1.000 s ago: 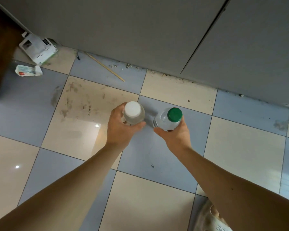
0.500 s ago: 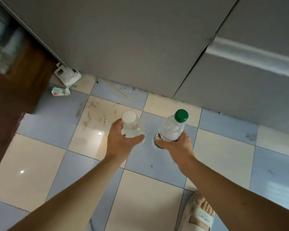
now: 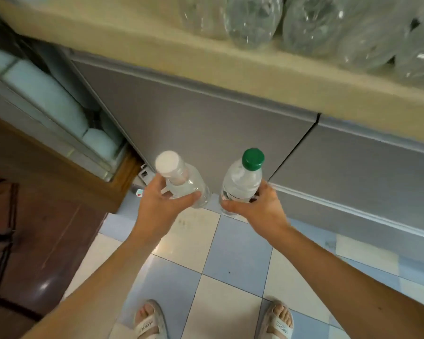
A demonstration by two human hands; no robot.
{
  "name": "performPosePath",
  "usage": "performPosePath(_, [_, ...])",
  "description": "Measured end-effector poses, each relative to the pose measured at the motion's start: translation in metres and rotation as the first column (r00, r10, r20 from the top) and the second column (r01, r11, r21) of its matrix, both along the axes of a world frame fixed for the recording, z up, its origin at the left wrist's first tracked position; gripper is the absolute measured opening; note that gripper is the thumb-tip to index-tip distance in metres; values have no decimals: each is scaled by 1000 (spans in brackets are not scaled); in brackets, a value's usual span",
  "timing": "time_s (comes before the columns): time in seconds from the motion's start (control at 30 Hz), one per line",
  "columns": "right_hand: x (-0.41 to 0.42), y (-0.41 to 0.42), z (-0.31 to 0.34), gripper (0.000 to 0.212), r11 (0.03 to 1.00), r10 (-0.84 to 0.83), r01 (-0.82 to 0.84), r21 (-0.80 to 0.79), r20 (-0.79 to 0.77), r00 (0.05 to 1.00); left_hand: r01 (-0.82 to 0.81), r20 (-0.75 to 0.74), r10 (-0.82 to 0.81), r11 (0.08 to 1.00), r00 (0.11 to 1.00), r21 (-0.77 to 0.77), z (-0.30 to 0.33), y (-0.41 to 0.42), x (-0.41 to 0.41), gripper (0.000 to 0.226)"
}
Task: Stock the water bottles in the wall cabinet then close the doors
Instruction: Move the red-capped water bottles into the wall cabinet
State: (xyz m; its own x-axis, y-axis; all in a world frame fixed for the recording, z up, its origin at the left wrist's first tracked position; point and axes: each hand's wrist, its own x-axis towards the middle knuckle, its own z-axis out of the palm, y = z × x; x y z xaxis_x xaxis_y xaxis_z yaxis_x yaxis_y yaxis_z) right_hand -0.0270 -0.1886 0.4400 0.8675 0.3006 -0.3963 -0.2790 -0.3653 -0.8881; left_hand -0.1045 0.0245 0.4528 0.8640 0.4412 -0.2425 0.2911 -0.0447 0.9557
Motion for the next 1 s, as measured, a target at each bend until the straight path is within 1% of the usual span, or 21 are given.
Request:
performPosePath(0.17, [5, 25, 133, 64, 997, 24, -34, 71, 128, 991, 13, 147, -25, 996, 989, 87, 128, 40, -4, 62])
performPosePath(0.3, [8, 51, 228, 56, 992, 20, -47, 115, 228, 974, -19, 277, -20, 990, 961, 138, 226, 67, 7, 49])
performPosePath(0.47, [18, 91, 352, 59, 990, -1, -57, 129, 405, 914, -23, 420, -47, 987, 906, 159, 347, 99, 28, 54])
performPosePath(0.6, [25, 121, 444, 58, 973, -120, 9, 230, 475, 872, -3, 507, -91, 983, 857, 182, 440, 120, 44, 47])
performPosePath(0.7, [32, 138, 512, 54, 956, -185, 24, 291, 539, 822, 29, 588, -139, 981, 797, 194, 509, 131, 59, 45])
performPosePath(0.8, [42, 143, 574, 61, 934, -269, 56, 354, 591, 761, 64, 639, -189, 975, 745, 214, 577, 137, 77, 45])
performPosePath(0.9, [56, 137, 630, 69, 894, -363, 84, 440, 601, 712, 107, 693, -242, 967, 679, 233, 639, 136, 98, 49])
performPosePath(1.0, [80, 127, 681, 69, 870, -417, 99, 484, 614, 670, 135, 752, -268, 963, 603, 234, 688, 128, 121, 49])
